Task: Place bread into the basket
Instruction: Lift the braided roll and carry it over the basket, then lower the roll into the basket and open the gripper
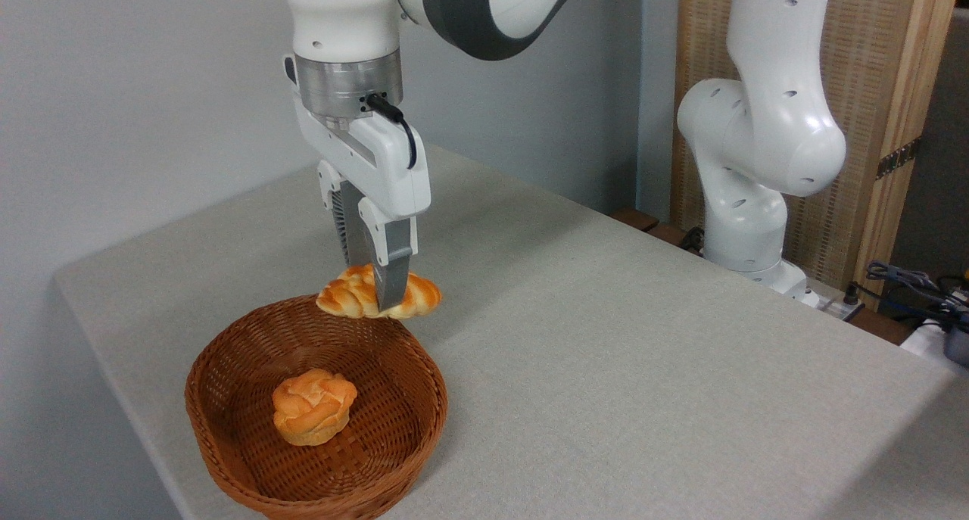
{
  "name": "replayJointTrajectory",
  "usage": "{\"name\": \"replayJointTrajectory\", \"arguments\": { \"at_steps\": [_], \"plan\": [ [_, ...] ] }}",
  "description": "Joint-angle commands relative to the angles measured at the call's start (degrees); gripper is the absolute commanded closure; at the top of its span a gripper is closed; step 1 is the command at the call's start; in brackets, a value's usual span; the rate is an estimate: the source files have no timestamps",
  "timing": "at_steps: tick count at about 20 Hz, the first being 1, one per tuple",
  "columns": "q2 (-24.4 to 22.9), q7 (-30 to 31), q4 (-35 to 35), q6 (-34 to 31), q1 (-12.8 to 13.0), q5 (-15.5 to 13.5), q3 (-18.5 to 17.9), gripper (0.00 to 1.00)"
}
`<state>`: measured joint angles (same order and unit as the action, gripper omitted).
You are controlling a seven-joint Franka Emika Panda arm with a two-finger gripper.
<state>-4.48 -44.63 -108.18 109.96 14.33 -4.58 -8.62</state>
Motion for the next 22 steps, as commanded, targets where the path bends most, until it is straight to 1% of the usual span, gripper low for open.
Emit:
{"name": "replayJointTrajectory", "arguments": {
  "at_steps": [1,3,7,9,11,12,14,15,22],
  "plan": [
    [0.17,0.07,1.83,1.39,0.35,-4.02,-2.36,0.35],
    [0.17,0.42,1.83,3.23,0.35,-6.04,-2.63,0.35],
    [0.43,0.69,1.83,5.78,0.35,-6.32,-2.55,0.34],
    [0.87,0.69,1.83,8.41,0.44,-6.4,-2.46,0.34],
    [1.4,0.6,1.83,9.3,0.44,-6.93,-2.28,0.33],
    [1.49,0.6,1.83,9.39,0.44,-6.93,-2.2,0.28],
    [1.66,0.51,1.83,9.39,0.52,-6.58,-2.11,0.04],
    [1.66,0.6,1.83,9.39,0.52,-6.58,-2.02,0.0],
    [1.66,0.51,1.83,9.75,0.52,-6.76,-2.11,0.0]
  ]
}}
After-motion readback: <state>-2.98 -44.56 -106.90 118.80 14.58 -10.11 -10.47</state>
